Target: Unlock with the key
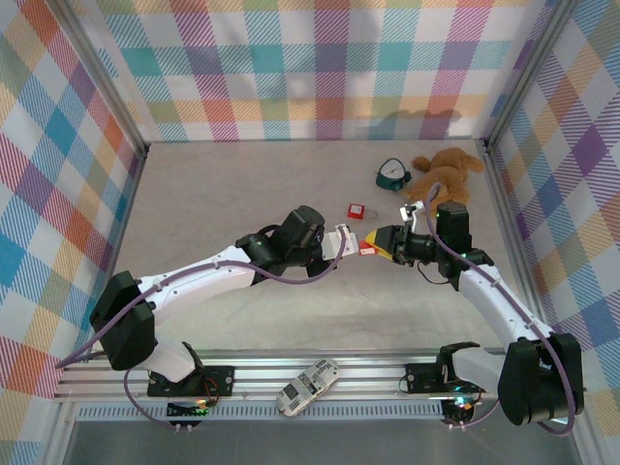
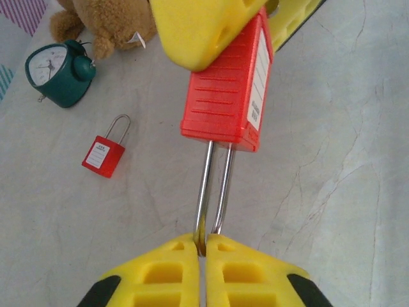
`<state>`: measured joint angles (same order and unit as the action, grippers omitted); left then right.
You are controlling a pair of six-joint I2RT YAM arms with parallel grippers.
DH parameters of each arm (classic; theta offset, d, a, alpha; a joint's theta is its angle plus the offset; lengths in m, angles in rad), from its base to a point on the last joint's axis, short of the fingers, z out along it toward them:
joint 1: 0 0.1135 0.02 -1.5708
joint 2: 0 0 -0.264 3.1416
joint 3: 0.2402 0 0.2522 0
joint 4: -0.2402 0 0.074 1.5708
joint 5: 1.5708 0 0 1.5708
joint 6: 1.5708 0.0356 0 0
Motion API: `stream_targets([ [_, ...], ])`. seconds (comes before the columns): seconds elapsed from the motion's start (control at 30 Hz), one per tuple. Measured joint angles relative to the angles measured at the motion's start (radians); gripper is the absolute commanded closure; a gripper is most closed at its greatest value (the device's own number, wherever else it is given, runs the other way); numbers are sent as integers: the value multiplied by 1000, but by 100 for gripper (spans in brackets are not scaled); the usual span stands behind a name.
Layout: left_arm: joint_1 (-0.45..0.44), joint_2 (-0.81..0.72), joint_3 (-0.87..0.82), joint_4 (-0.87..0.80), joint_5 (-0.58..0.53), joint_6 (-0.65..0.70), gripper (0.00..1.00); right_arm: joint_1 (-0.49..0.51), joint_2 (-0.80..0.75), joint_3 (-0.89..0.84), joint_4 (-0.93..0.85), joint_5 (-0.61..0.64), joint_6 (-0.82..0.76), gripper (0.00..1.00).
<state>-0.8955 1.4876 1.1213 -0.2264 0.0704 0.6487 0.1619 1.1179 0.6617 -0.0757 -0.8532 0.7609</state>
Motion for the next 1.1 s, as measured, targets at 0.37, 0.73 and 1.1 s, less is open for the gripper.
stream_targets([
  [0.37,24,-4,-3,3,26,-10,100,1,-3,-11,30,7,13,68],
  [0.73,49,-37,-31,-9,25,-9,100,0,-3,-13,42,14,36,69],
  [1.1,50,-72,-70,25,19,-7,69,-5,-3,-13,46,-5,44,69],
])
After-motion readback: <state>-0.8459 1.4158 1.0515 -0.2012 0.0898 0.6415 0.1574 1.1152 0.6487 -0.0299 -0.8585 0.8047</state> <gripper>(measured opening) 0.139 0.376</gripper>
